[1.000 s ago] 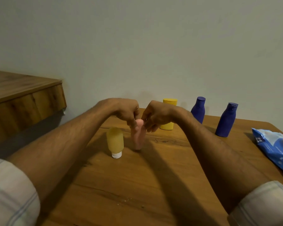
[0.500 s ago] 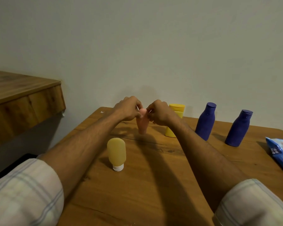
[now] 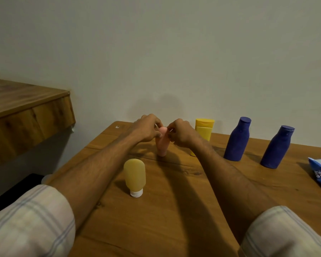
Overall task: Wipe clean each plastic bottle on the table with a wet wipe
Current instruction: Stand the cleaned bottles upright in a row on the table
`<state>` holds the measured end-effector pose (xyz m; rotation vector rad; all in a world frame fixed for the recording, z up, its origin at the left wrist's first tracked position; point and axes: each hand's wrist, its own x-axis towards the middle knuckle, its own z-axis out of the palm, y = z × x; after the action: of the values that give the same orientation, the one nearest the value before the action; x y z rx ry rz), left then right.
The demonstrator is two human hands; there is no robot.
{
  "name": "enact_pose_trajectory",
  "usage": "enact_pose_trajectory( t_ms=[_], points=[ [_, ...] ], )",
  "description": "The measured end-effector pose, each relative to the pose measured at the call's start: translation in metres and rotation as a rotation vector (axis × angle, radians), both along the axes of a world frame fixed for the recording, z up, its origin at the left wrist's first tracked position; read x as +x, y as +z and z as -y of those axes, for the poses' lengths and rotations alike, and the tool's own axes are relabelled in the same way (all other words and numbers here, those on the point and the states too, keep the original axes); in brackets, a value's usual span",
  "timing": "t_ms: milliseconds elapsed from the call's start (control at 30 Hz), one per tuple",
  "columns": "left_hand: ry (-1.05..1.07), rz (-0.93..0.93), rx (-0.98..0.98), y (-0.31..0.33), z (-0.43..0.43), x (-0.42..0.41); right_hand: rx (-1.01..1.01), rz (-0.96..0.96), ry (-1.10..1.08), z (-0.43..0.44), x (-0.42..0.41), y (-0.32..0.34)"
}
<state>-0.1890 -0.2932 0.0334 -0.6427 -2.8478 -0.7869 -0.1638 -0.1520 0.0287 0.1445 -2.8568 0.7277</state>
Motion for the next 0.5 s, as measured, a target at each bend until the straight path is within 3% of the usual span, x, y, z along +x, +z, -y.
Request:
enact_pose_trajectory(
  t_ms=[500],
  points=[
    [0.074, 0.024, -0.009, 0.017, 0.022, 0.008, -0.041, -0.028, -0.074, -0.003, 0.004, 0.010]
  ],
)
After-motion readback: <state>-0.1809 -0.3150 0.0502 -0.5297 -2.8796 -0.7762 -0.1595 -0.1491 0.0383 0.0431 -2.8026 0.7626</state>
